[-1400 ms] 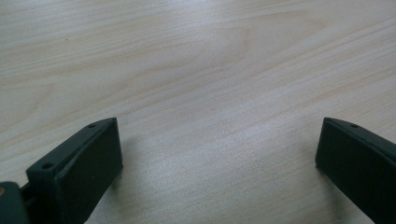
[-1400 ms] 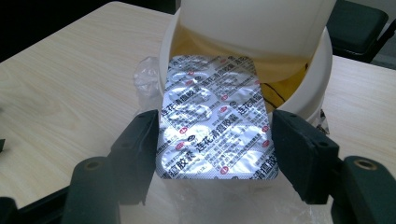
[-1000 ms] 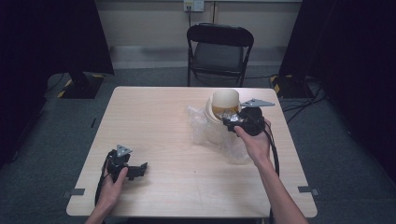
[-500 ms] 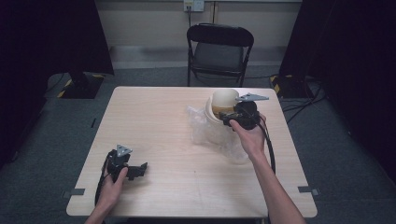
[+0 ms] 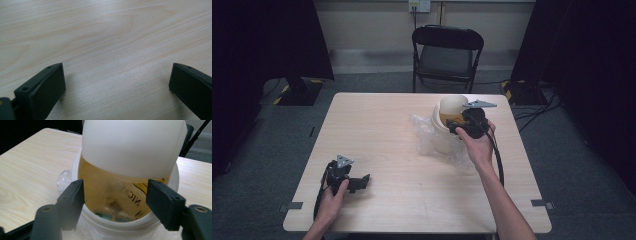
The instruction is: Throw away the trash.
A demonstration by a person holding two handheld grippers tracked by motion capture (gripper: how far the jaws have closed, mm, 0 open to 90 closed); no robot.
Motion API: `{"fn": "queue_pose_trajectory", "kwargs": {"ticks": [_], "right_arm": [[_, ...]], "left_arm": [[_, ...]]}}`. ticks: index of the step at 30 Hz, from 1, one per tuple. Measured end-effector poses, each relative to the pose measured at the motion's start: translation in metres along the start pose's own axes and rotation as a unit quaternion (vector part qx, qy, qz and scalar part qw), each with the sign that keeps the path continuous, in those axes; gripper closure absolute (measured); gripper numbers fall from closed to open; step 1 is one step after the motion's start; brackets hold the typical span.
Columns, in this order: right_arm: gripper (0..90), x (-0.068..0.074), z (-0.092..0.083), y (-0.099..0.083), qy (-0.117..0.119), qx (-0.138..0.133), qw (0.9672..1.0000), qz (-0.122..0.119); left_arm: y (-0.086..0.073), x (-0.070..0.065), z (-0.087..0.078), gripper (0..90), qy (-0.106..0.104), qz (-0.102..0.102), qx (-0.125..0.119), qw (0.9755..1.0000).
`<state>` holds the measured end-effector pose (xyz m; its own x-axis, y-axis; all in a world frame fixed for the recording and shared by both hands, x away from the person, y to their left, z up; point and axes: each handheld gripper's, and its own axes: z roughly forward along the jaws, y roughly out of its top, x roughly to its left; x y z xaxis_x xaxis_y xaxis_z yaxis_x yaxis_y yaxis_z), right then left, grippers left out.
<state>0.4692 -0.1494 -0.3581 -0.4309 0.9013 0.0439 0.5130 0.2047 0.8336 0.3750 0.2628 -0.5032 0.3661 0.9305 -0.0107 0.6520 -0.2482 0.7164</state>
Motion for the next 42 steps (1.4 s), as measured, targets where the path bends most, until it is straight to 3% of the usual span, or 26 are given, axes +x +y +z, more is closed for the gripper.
{"fn": "queue_pose_trajectory", "kwargs": {"ticks": [18,30,42], "right_arm": [[22.5,-0.005,-0.008,-0.011,0.016,-0.007,0.9998,0.012],[17.1,-0.003,-0.027,-0.021,0.026,-0.02,0.9994,0.008],[13.8,-0.01,-0.048,-0.043,0.044,-0.024,0.9983,0.03]], "left_arm": [[0.0,0.0,0.0,0.0,0.0,0.0,0.0,1.0],[0.0,0.0,0.0,0.0,0.0,0.0,0.0,1.0],[0.0,0.0,0.0,0.0,0.001,0.003,0.001,1.0]]}}
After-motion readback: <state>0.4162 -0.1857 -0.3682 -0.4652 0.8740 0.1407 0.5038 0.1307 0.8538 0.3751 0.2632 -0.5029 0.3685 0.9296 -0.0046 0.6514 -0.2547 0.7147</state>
